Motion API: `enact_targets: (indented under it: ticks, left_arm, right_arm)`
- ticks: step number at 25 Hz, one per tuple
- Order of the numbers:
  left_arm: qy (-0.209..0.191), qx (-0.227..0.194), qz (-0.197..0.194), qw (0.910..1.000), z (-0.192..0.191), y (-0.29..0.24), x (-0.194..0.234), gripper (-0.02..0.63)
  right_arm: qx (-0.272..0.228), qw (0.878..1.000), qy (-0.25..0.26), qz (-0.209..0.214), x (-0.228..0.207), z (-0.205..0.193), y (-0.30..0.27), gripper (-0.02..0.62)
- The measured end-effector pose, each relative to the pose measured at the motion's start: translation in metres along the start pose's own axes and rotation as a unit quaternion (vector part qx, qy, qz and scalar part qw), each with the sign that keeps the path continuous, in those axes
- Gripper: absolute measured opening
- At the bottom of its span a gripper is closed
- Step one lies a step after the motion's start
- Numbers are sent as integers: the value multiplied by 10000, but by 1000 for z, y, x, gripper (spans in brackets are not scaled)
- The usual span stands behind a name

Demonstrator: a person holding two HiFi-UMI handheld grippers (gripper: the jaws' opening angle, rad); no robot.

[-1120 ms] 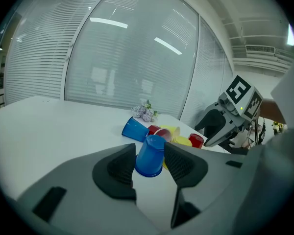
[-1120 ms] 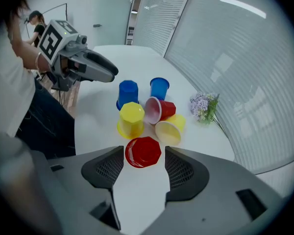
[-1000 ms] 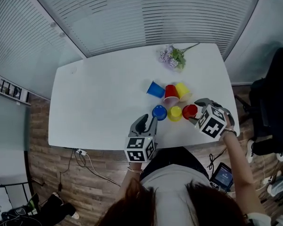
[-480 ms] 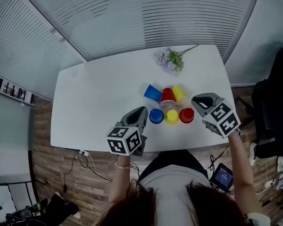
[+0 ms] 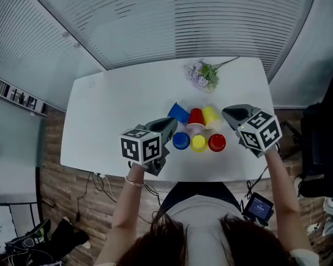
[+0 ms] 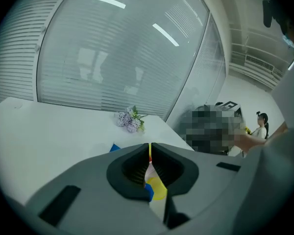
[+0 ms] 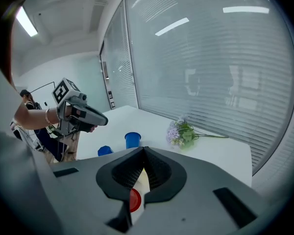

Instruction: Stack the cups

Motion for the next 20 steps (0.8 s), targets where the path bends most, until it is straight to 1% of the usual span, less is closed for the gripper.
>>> enact_targets:
  ticks: [3, 5, 8, 10, 12, 14, 17, 20]
  left_arm:
    - [3, 300, -75, 9995, 8, -10, 3, 29]
    - [75, 472, -183, 9987, 13, -16, 6, 32]
    - [195, 729, -385, 9964, 24, -25, 15, 64]
    - [161, 974, -494, 9939, 30, -33, 20, 79]
    - [93, 1248, -570, 9905, 33, -44, 26, 92]
    - [112, 1499, -700, 9862, 33, -56, 31, 104]
    - [267, 1838, -971, 9778, 32, -75, 35, 142]
    - [402, 2179, -1144, 9684, 28, -94, 39, 158]
  right_arm:
    - [239, 9989, -322, 234, -9, 2, -10, 29]
    - [379, 9976, -455, 358, -14, 2, -17, 29]
    - [570, 9956, -559, 487, -22, 3, -25, 32]
    - [687, 9939, -653, 556, -26, 4, -30, 45]
    - [790, 9914, -827, 643, -30, 2, -37, 73]
    - [909, 9871, -1094, 741, -35, -3, -46, 99]
    - [1119, 9783, -1491, 900, -41, -8, -59, 131]
    - [1328, 9698, -1764, 1033, -46, -11, -72, 158]
Point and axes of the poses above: the fingertips, and each gripper's own axes: y backward along the fingers, x to its left, z out of its top, the point moved 8 cm from there along y, backward along the fingers, and after that the axes turned 3 degrees about x, right-handed, at the moved point
